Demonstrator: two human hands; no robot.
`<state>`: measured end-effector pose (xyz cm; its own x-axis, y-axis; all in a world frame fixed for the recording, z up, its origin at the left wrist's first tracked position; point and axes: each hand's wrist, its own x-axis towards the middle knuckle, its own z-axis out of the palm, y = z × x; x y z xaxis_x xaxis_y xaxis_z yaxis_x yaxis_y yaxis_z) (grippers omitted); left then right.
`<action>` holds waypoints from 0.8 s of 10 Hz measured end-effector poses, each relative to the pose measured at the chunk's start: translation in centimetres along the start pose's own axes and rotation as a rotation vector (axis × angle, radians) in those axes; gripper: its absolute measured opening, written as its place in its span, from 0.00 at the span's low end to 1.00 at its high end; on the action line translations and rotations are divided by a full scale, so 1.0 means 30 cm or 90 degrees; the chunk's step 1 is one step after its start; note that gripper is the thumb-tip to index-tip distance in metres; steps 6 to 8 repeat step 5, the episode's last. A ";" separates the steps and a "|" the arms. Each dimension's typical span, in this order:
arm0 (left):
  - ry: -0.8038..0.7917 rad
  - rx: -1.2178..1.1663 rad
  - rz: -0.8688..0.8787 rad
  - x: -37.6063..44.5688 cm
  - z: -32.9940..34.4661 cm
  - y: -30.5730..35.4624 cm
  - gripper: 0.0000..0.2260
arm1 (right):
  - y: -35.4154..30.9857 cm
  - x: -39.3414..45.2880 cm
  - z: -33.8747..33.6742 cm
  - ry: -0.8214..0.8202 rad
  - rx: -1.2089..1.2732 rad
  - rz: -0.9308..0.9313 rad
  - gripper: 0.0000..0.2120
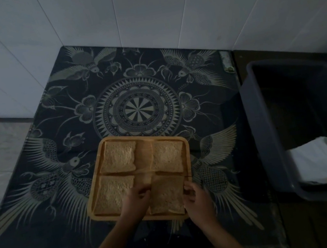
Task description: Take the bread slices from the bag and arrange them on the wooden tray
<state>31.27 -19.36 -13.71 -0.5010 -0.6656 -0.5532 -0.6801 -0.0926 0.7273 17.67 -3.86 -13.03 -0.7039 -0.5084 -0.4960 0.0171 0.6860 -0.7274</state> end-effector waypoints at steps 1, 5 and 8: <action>0.014 0.000 -0.009 -0.005 0.003 0.006 0.12 | 0.004 0.000 0.002 -0.009 -0.002 0.010 0.20; -0.021 0.085 0.086 -0.035 -0.053 0.051 0.19 | -0.069 0.005 -0.027 0.022 -0.157 -0.094 0.24; -0.021 0.085 0.086 -0.035 -0.053 0.051 0.19 | -0.069 0.005 -0.027 0.022 -0.157 -0.094 0.24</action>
